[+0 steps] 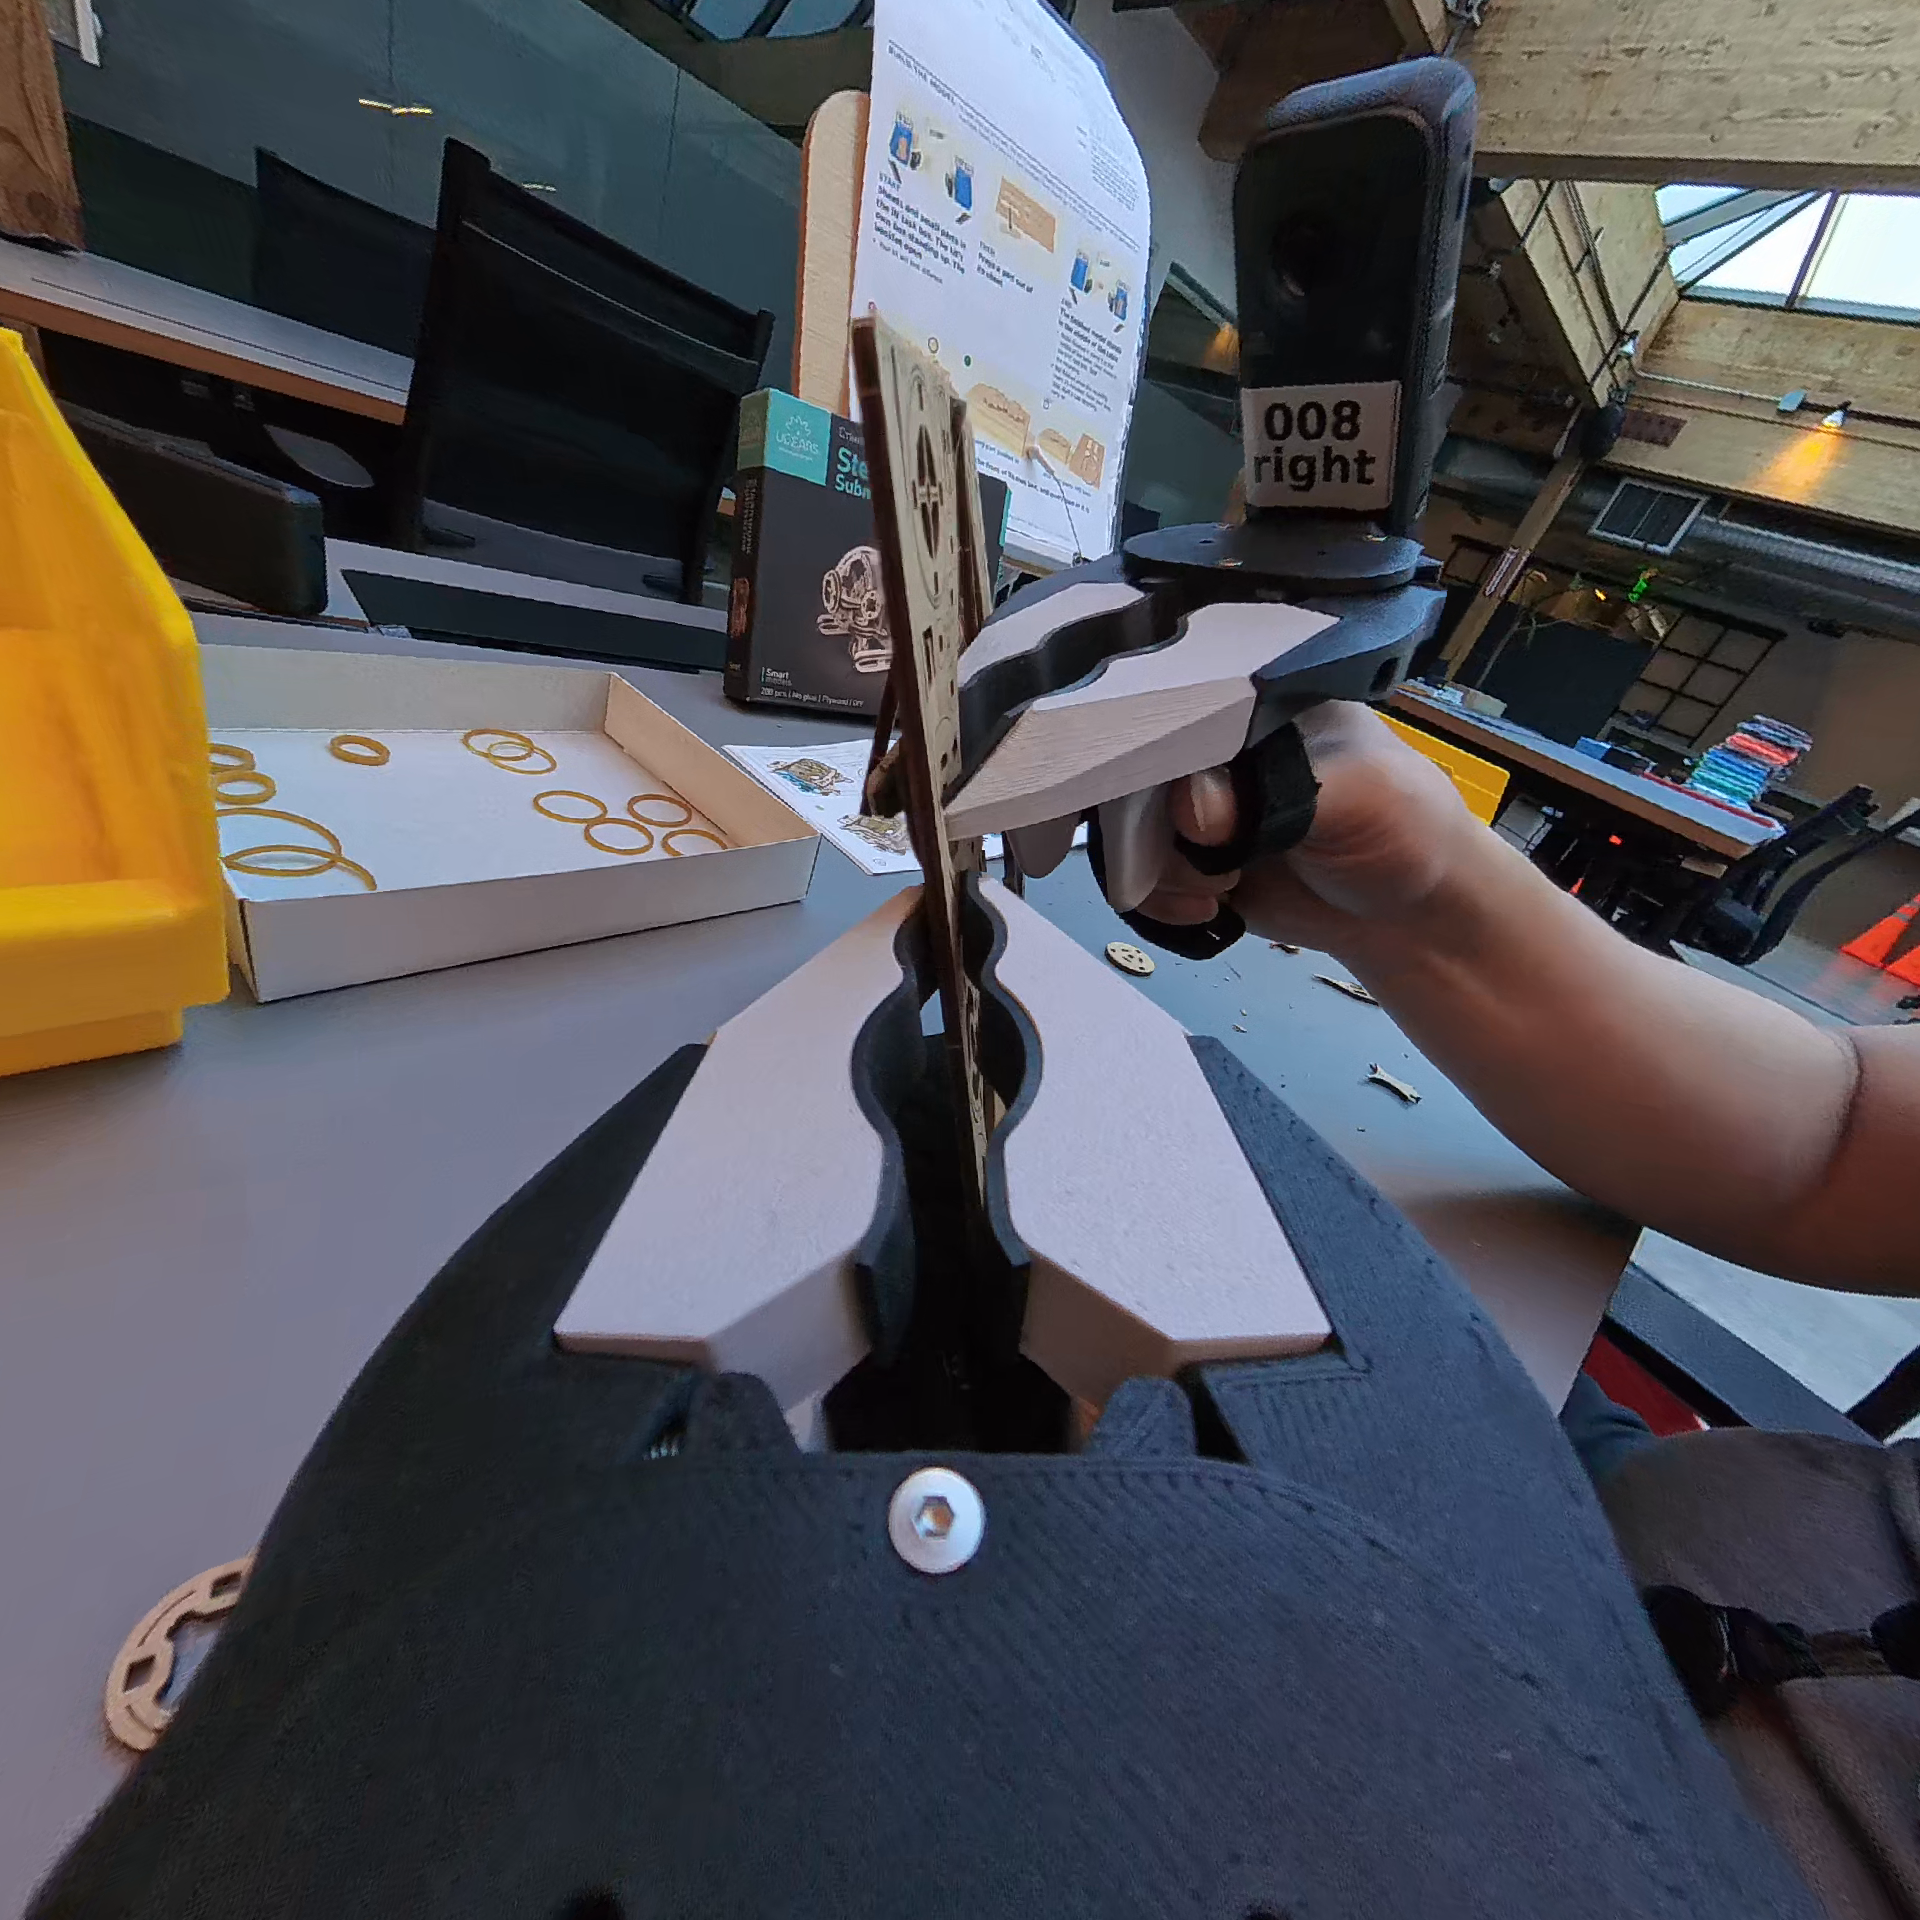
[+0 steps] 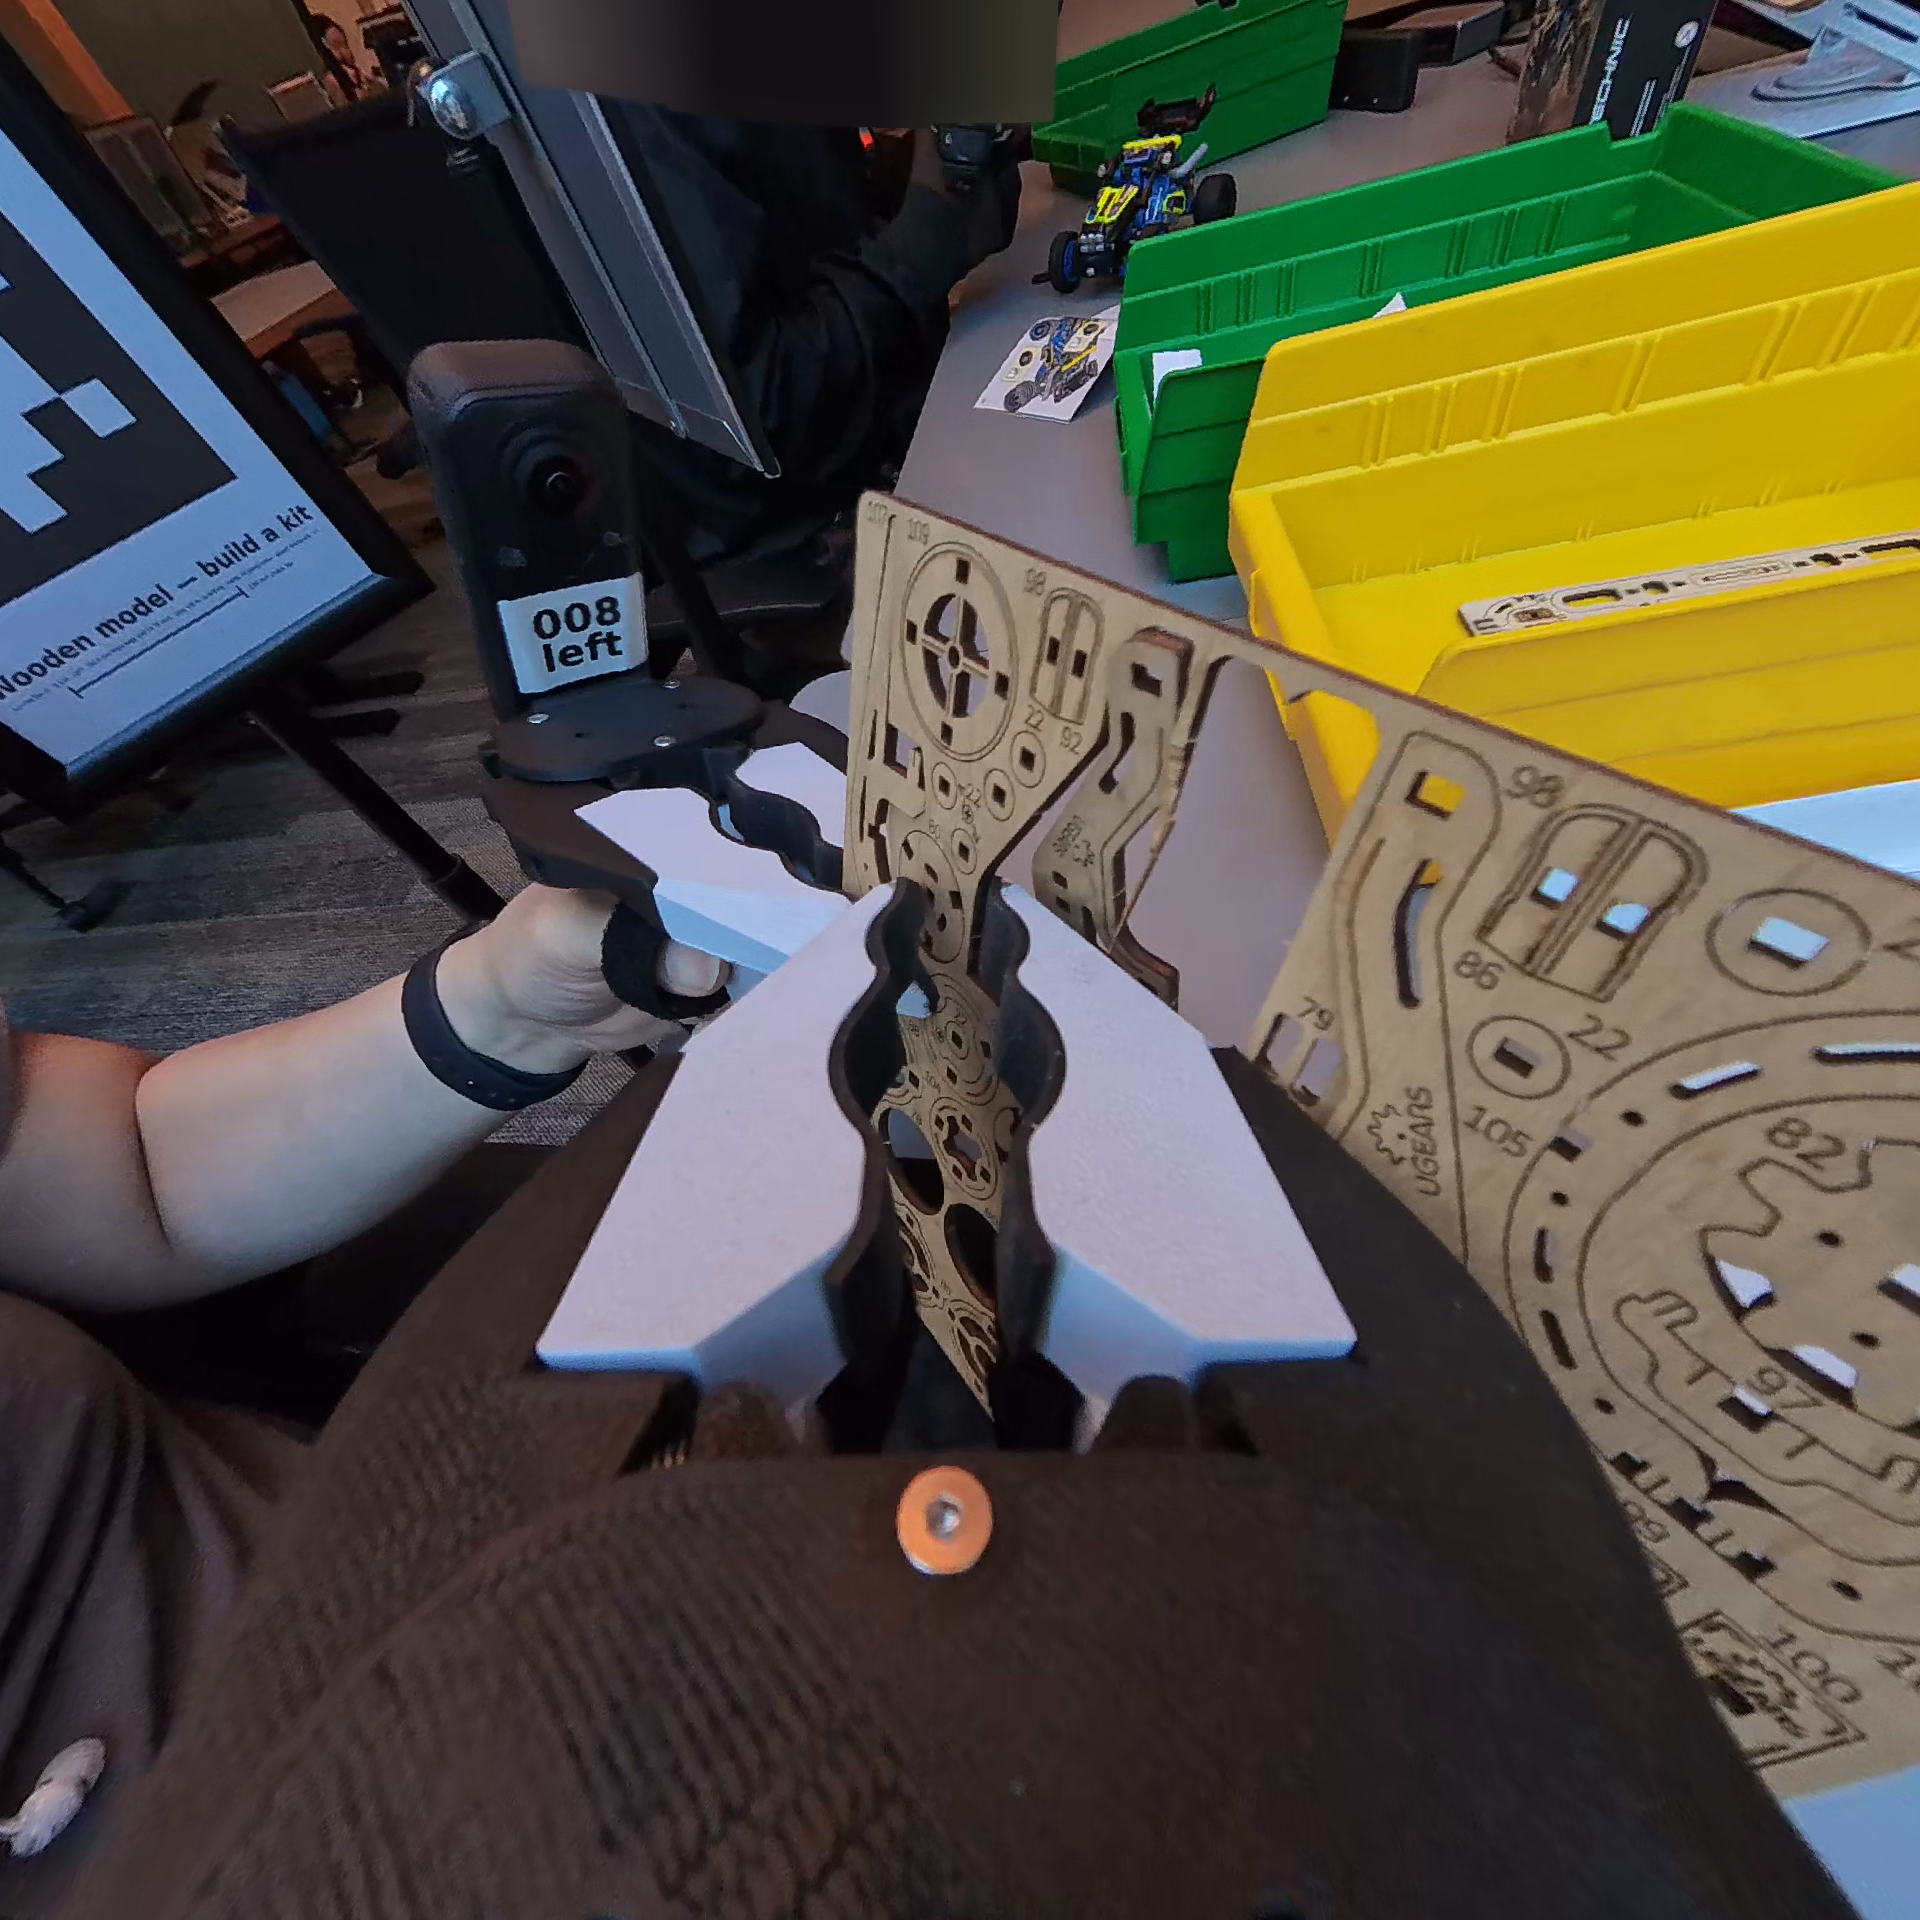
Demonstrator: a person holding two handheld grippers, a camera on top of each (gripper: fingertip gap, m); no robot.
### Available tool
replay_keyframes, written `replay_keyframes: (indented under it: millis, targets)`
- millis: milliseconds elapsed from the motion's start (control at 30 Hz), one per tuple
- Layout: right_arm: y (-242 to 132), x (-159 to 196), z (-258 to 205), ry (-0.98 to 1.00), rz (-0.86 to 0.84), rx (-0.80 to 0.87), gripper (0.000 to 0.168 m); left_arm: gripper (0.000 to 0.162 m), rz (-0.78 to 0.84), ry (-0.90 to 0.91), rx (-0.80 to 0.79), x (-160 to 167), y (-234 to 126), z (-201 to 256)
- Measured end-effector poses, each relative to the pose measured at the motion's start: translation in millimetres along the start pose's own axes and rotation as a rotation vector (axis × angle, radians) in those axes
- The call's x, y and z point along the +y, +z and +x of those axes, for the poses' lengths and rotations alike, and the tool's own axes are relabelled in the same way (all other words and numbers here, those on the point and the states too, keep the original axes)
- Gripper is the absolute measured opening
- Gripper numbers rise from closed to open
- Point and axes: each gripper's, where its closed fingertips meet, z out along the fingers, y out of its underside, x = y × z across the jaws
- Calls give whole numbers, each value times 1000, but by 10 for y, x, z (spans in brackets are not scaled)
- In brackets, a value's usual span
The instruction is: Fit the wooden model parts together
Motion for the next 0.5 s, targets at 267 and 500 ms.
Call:
replay_keyframes:
  millis: [267, 500]
  targets:
    - [-53, -16, -51, 2, 5, -52, 11, 13, 36, -61, 48, -66, -26, -13]
    - [-59, -14, -65, -19, -13, -57, 12, 2, 61, 72, 42, -323, -178, 41]
